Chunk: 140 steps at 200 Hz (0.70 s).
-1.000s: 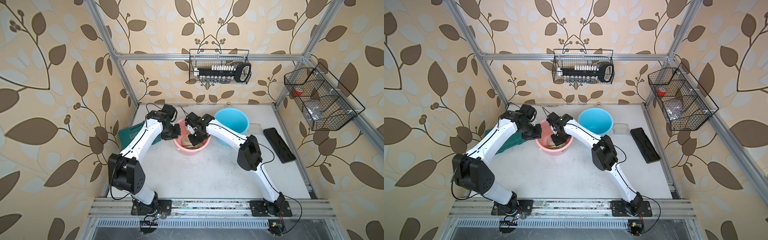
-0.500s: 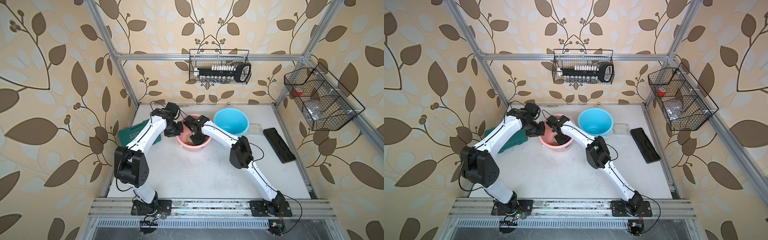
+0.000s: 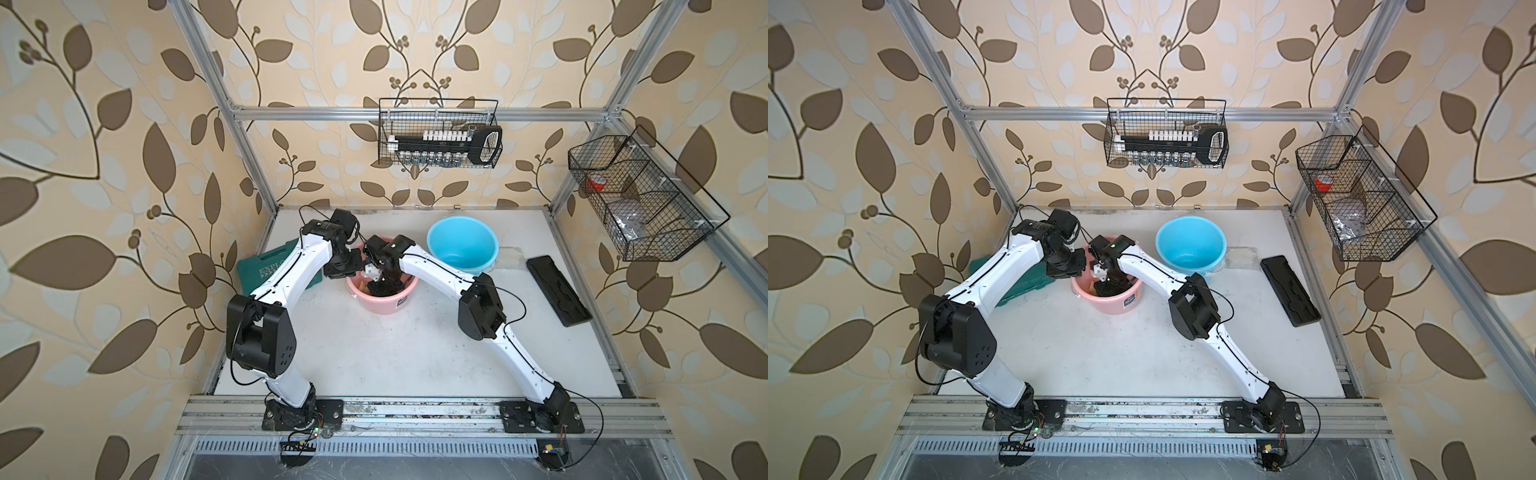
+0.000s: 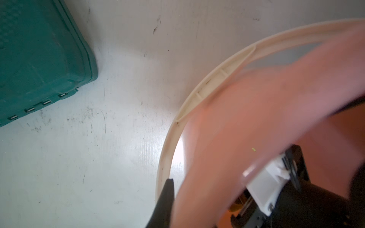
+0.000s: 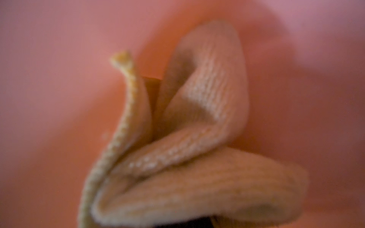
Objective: Wipe the inside of the bucket with a cloth
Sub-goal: Wipe the dirt from the inside of the bucket.
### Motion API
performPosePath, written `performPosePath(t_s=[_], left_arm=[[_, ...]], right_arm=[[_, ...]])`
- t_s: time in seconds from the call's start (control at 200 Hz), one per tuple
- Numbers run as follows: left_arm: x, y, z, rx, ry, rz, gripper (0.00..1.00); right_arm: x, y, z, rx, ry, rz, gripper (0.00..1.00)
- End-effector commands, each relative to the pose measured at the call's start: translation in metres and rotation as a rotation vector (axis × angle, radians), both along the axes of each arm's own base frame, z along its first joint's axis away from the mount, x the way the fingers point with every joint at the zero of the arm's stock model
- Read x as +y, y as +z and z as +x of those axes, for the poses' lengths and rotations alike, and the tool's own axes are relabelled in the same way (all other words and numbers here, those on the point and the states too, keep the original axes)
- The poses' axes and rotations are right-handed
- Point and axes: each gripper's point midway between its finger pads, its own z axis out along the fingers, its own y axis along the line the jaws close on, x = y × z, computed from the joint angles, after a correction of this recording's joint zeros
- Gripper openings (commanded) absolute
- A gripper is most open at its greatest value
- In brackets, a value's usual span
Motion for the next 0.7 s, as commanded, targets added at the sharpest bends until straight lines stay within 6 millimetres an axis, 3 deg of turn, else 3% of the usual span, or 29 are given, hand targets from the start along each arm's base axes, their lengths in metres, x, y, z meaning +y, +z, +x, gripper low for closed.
performPosePath(t_s=[0.0,0.11,0.185,0.25,0.35,0.465,0.575,0.695], left_arm=[[0.005,0.021,0.02,-0.151,0.039,0.009,0.0],[0.004,0.023,0.015,-0.163,0.039,-0.009,0.0],[0.003,0.024,0.011,-0.169,0.035,-0.022,0.0],[0.001,0.026,0.009,-0.183,0.027,-0.039,0.0],[0.005,0.024,0.008,-0.192,0.029,-0.017,0.0],[0.009,0.023,0.011,-0.197,0.029,0.01,0.0],[0.013,0.03,0.018,-0.242,0.041,0.032,0.0],[0.019,0.044,0.025,-0.332,0.035,0.077,0.0]], right_arm=[[0.061,0.075,-0.02,0.031,0.017,0.326,0.0],[0.072,0.095,0.008,-0.08,-0.103,0.379,0.0],[0.071,0.093,0.026,-0.135,-0.187,0.371,0.0],[0.077,0.091,0.03,-0.098,-0.22,0.405,0.0],[0.084,0.083,0.017,-0.023,-0.203,0.411,0.0],[0.074,0.072,-0.002,-0.003,-0.15,0.33,0.0],[0.051,0.061,-0.019,0.028,-0.121,0.234,0.0],[0.01,0.05,-0.033,0.01,-0.066,0.05,0.0]])
